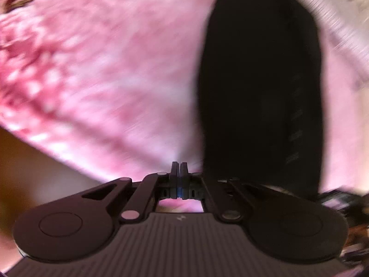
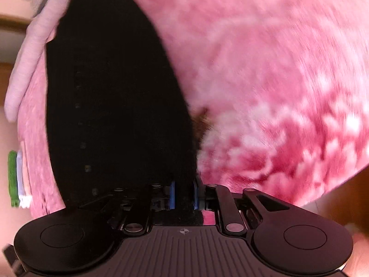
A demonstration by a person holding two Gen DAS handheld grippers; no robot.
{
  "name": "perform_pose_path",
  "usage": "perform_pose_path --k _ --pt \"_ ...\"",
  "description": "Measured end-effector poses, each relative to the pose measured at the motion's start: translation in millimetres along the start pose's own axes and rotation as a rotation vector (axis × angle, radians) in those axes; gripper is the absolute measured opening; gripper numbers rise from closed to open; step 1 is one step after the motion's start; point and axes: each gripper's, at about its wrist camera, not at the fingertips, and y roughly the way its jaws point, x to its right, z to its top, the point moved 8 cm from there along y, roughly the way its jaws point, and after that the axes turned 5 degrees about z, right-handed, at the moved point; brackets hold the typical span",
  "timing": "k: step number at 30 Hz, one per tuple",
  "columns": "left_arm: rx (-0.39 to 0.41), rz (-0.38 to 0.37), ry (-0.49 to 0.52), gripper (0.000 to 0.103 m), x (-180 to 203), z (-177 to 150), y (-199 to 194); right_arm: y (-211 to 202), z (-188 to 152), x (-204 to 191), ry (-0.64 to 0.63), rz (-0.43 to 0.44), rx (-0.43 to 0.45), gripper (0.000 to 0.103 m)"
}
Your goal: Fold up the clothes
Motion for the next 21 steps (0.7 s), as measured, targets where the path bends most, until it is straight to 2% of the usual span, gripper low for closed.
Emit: perform_pose_path --k 2,3,4,5,7,8,11,15,18,21 --pt "0.017 0.022 0.015 0.001 -2 2 -15 -6 2 -4 -0.008 -0.03 -0.015 0.026" --pt "0.035 0.028 0.019 0.004 -1 7 -26 -10 3 -7 -0.027 -0.059 -0.027 0.035" --pt "0.058 0.028 0.036 0.007 5 16 -35 -16 5 -11 -0.067 -0.106 -0.024 0.036" --pt "0.081 0.027 0.054 0.013 10 25 -44 -25 11 -18 -0.129 -0.148 0.007 0.037" --pt "0.121 0.019 0.091 0.025 26 44 -53 -36 25 -34 -0.21 -0.162 0.075 0.038" --pt "0.139 0.01 0.111 0.026 37 54 -53 -36 33 -42 -0.226 -0.149 0.099 0.038" --pt "0.162 -0.025 0.147 0.026 70 84 -39 -24 52 -65 -0.249 -0.114 0.139 0.039" --pt "0.107 -0.06 0.153 0.026 108 115 -3 6 75 -87 -0.255 -0.133 0.141 0.039" --pt "0.096 -0.083 0.185 0.026 128 147 14 14 93 -86 -0.219 -0.141 0.107 0.039" --pt "0.101 -0.105 0.218 0.026 139 188 16 10 119 -84 -0.141 -0.115 0.116 0.039"
